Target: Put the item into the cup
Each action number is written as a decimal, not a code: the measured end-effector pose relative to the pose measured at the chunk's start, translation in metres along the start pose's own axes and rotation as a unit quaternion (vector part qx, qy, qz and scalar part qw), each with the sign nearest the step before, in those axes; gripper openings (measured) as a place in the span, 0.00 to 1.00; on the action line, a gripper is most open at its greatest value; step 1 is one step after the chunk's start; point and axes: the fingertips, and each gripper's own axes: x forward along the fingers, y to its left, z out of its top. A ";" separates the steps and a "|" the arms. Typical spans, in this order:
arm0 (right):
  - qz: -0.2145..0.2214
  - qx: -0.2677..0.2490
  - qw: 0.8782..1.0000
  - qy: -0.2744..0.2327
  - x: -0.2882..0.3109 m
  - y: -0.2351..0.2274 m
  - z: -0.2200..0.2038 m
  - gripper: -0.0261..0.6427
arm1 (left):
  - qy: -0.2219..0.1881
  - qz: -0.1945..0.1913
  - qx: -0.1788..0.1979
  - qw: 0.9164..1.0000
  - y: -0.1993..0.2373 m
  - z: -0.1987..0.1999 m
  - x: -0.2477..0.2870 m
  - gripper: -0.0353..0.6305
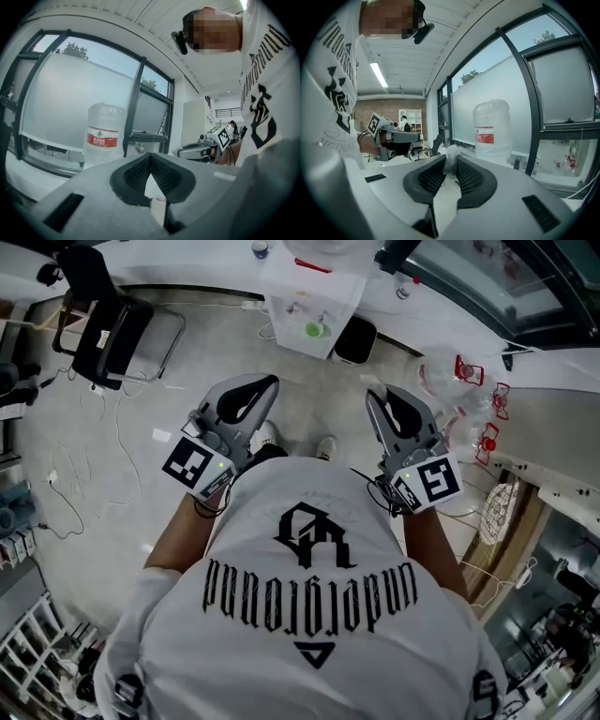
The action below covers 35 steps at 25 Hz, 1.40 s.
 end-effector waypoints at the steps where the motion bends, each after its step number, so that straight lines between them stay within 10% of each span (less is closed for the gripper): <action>1: -0.005 -0.001 1.000 0.001 0.005 0.003 0.002 0.13 | 0.000 -0.006 0.000 1.000 0.006 0.000 -0.003 0.07; 19: -0.071 0.006 0.997 -0.001 0.087 0.069 0.016 0.13 | 0.011 -0.088 0.014 0.996 0.085 0.004 -0.057 0.07; 35: -0.041 0.030 0.998 0.027 0.123 0.044 -0.008 0.13 | 0.046 -0.071 -0.012 0.996 0.114 -0.024 -0.037 0.07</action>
